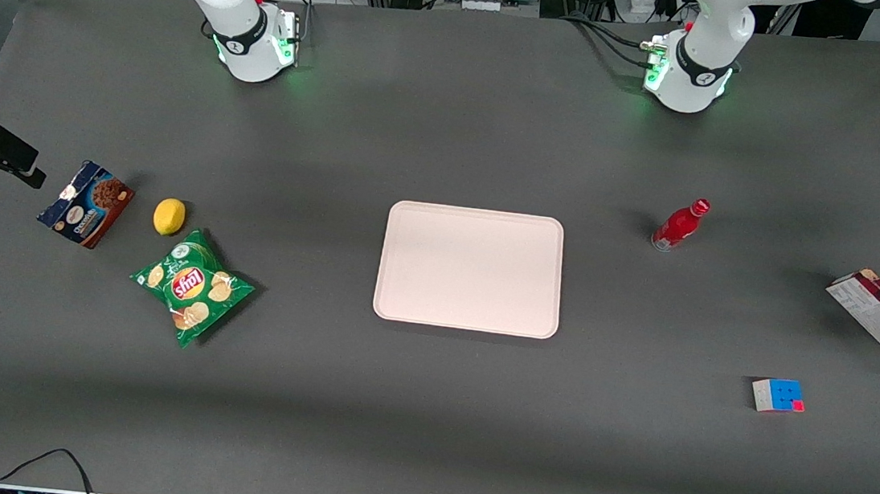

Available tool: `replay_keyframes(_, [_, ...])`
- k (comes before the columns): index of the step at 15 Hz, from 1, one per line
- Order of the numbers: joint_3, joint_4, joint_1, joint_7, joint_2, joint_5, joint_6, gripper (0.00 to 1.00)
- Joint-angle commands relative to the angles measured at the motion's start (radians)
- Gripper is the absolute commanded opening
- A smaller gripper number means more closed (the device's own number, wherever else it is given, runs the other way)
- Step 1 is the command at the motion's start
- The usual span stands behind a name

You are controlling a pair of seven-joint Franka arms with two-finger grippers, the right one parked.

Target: Place red cookie box on tray

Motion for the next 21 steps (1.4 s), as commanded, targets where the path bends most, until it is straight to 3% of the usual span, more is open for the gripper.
replay_keyframes(1, [0.010,0.047,0.020,0.180,0.089,-0.147,0.045,1.00])
replay_keyframes(18, [0.010,0.046,0.048,0.211,0.175,-0.165,0.119,1.00])
replay_keyframes(21, [0.010,0.046,0.043,0.209,0.173,-0.163,0.115,0.80])
